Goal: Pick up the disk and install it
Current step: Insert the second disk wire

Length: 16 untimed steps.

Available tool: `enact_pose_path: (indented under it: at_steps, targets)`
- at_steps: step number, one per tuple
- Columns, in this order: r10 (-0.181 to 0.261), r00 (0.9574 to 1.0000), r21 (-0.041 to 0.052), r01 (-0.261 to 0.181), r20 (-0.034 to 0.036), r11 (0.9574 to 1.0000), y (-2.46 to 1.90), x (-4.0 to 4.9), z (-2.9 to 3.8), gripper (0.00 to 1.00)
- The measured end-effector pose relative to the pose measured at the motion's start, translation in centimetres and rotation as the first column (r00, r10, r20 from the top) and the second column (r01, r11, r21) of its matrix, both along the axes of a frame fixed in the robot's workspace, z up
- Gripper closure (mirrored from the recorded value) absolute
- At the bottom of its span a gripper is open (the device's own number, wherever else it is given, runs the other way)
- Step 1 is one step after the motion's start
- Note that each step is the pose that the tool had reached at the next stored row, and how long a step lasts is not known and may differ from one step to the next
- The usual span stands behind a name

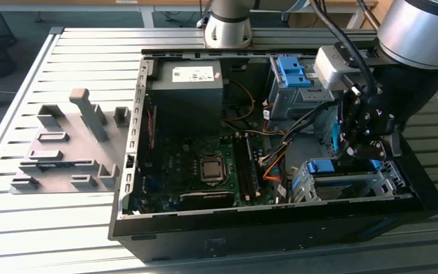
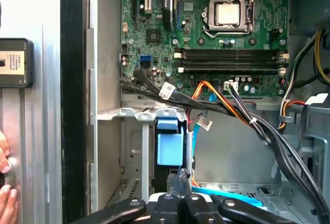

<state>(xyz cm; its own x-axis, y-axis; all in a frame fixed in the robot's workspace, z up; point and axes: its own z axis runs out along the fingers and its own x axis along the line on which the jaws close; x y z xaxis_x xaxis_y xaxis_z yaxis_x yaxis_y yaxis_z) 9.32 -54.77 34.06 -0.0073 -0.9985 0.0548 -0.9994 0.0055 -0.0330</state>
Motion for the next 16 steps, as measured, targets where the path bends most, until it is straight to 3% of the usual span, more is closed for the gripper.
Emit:
enact_pose_path:
  at_steps: [4, 14, 16]
  targets:
    - [0.000, 1.0000, -0.0002, 0.000, 0.0000, 1.0000, 0.00, -0.03, 0.18, 0.89]
    - [0.000, 1.0000, 0.0001, 0.000, 0.0001, 1.0000, 0.01, -0.03, 3.28, 0.89]
    - [0.000, 1.0000, 0.0002, 0.000, 0.0000, 1.0000, 0.18, -0.03, 3.58, 0.89]
